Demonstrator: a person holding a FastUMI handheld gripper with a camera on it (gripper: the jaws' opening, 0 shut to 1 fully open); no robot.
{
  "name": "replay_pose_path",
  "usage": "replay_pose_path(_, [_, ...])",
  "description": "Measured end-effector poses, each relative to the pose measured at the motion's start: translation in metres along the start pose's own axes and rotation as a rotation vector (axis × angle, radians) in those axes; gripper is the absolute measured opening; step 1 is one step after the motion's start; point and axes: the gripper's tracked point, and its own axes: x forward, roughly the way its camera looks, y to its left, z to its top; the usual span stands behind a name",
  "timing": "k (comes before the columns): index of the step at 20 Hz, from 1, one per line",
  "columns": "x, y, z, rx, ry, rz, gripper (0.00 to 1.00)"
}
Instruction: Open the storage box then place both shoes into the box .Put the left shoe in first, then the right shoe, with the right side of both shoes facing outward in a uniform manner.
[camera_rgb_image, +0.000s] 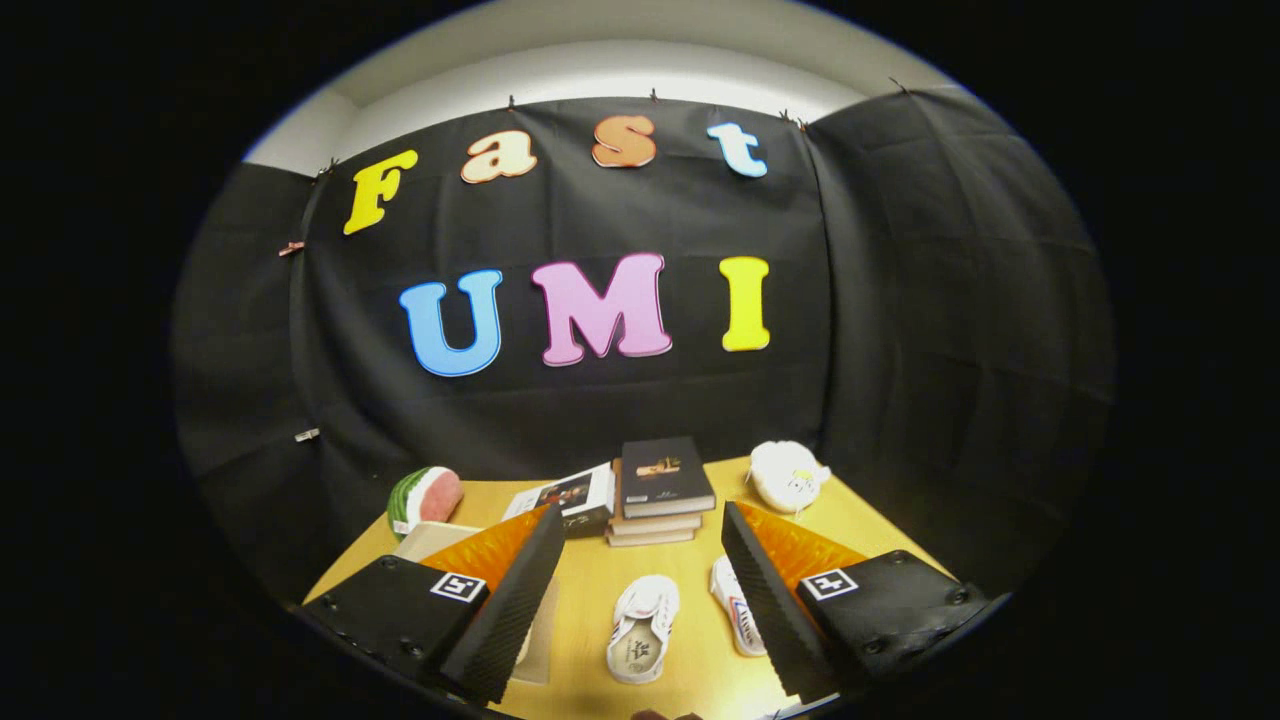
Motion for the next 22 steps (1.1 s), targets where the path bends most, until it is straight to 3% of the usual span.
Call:
replay_pose_path(6, [0.032,0.038,-0.078,0.219,0.357,0.216,0.98])
replay_pose_path(13, [0.036,0.083,-0.170,0.475,0.736,0.437,0.98])
replay_pose_path(18, [0.029,0.117,-0.223,0.602,0.926,0.580,0.98])
replay_pose_path(22, [0.025,0.135,-0.230,0.687,0.993,0.675,0.96])
